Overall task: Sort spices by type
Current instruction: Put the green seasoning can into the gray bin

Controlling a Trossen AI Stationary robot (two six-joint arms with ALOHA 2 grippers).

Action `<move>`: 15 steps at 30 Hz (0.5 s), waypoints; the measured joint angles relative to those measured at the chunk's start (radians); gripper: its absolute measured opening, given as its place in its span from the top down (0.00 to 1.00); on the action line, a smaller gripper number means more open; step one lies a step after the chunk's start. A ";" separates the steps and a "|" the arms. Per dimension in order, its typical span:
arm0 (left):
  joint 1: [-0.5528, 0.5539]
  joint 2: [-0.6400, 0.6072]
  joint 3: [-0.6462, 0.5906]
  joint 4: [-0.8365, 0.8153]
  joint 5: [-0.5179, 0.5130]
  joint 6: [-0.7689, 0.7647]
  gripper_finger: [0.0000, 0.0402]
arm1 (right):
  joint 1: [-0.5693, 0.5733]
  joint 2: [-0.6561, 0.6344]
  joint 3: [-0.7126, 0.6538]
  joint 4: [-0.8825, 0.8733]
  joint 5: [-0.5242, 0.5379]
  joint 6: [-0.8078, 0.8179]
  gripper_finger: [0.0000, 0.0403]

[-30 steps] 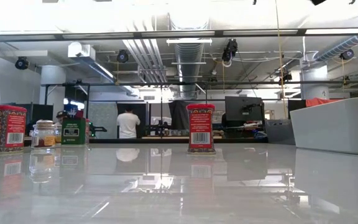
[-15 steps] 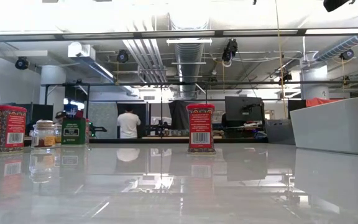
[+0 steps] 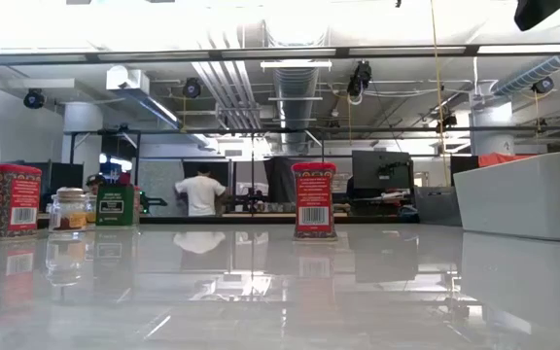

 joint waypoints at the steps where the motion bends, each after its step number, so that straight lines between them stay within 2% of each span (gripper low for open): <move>1: 0.000 -0.001 0.004 0.001 0.007 0.000 0.26 | 0.000 0.000 0.000 0.000 0.000 0.004 0.09; 6: 0.000 -0.006 0.017 -0.018 0.023 0.004 0.31 | 0.000 0.000 0.000 0.000 0.000 0.016 0.09; 15: 0.028 -0.007 0.029 -0.041 0.025 0.058 0.32 | 0.006 -0.001 0.000 -0.039 -0.052 0.058 0.09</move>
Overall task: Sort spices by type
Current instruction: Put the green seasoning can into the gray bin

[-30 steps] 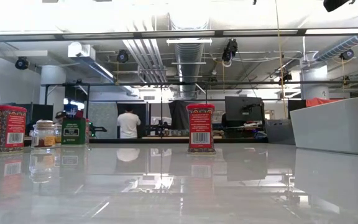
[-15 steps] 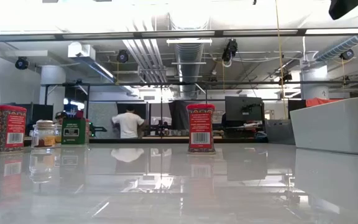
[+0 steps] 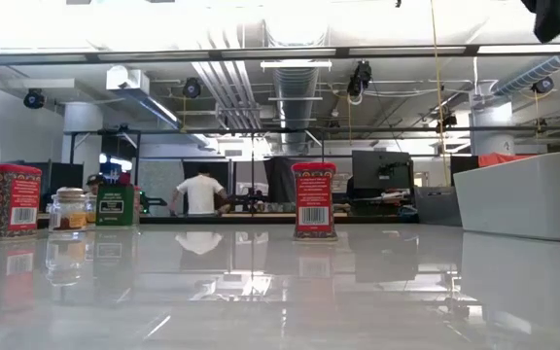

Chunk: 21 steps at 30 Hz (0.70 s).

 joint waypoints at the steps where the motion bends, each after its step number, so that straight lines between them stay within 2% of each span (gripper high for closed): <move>1: 0.012 0.000 0.009 -0.021 -0.001 0.024 0.32 | 0.002 -0.001 0.002 -0.012 0.000 0.001 0.09; 5: 0.085 -0.001 0.050 -0.146 -0.023 0.158 0.32 | 0.017 -0.002 0.038 -0.061 0.013 0.001 0.09; 10: 0.214 0.007 0.141 -0.264 -0.096 0.449 0.32 | 0.035 -0.002 0.106 -0.150 0.085 0.034 0.09; 15: 0.333 0.082 0.272 -0.457 -0.201 0.876 0.32 | 0.031 -0.004 0.147 -0.169 0.106 0.064 0.09; 21: 0.433 0.255 0.478 -0.642 -0.322 1.447 0.32 | 0.017 -0.004 0.181 -0.169 0.188 0.130 0.09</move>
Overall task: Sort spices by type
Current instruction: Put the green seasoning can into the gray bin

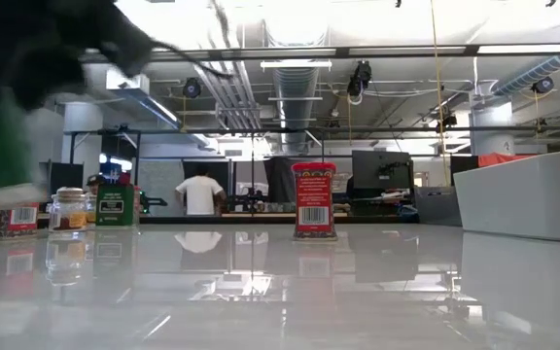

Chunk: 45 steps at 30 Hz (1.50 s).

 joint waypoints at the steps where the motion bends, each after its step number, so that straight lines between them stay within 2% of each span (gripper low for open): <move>1: 0.016 0.032 0.040 -0.023 -0.015 0.070 0.32 | -0.001 0.000 0.004 0.004 0.016 0.009 0.09; 4: 0.060 0.121 0.145 -0.094 -0.034 0.233 0.32 | -0.010 0.000 0.007 0.006 0.041 0.012 0.09; 8: 0.118 0.227 0.266 -0.153 -0.055 0.377 0.32 | -0.038 0.000 0.006 0.006 0.055 0.024 0.09; 10: 0.144 0.270 0.314 -0.193 -0.096 0.429 0.32 | -0.048 0.000 0.006 0.005 0.055 0.024 0.09; 15: 0.202 0.335 0.397 -0.208 -0.115 0.512 0.32 | -0.061 0.000 0.006 0.003 0.054 0.006 0.09; 24: 0.267 0.384 0.481 -0.205 -0.119 0.512 0.32 | -0.087 0.000 0.006 -0.005 0.048 -0.029 0.09; 33: 0.280 0.451 0.483 -0.179 -0.125 0.483 0.32 | -0.093 0.001 0.006 -0.015 0.054 -0.025 0.09; 45: 0.280 0.448 0.484 -0.118 -0.153 0.452 0.30 | -0.093 0.001 0.006 -0.016 0.055 0.001 0.09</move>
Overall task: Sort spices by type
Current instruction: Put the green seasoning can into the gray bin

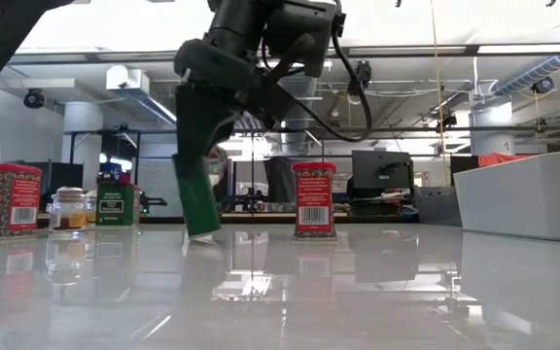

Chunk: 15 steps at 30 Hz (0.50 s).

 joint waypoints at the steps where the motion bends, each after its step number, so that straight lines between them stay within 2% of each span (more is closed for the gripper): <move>1: 0.000 0.000 0.000 0.015 0.002 0.001 0.30 | 0.000 0.000 0.000 0.000 0.000 -0.003 0.09; 9: 0.000 -0.002 -0.002 0.033 0.001 0.033 0.25 | -0.014 0.000 0.000 0.002 0.000 -0.017 0.09; 15: -0.002 -0.067 -0.002 0.029 0.001 0.049 0.22 | -0.044 0.004 0.000 0.031 0.000 -0.044 0.09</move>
